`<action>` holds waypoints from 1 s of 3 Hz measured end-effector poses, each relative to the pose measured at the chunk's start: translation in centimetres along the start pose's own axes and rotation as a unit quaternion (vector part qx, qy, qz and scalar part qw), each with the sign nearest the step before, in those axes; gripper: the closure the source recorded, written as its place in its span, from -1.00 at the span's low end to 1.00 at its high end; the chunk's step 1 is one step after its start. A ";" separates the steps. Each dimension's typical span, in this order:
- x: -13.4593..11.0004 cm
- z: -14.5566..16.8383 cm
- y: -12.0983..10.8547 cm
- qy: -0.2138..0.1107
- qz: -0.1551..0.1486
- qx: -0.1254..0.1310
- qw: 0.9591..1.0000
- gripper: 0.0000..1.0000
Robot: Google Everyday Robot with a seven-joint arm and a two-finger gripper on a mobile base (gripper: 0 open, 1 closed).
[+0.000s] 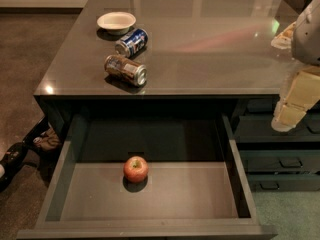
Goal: Pick apple from top drawer and place on counter
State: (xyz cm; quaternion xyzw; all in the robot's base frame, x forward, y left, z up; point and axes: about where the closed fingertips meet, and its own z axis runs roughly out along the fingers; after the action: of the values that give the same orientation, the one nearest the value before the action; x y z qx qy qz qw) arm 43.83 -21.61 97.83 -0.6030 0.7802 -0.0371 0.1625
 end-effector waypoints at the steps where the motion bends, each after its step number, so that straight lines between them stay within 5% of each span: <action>1: 0.0 0.0 0.0 0.000 0.000 0.000 1.000 -1.00; 3: -0.9 6.2 2.6 -0.021 0.002 -0.027 0.999 -1.00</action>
Offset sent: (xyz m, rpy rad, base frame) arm -0.0036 0.0197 -0.0746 0.0426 0.0678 0.0196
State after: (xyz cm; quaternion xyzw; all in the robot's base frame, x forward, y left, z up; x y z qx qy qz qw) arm 43.46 -19.23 91.47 -0.6061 0.7786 -0.0028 0.1625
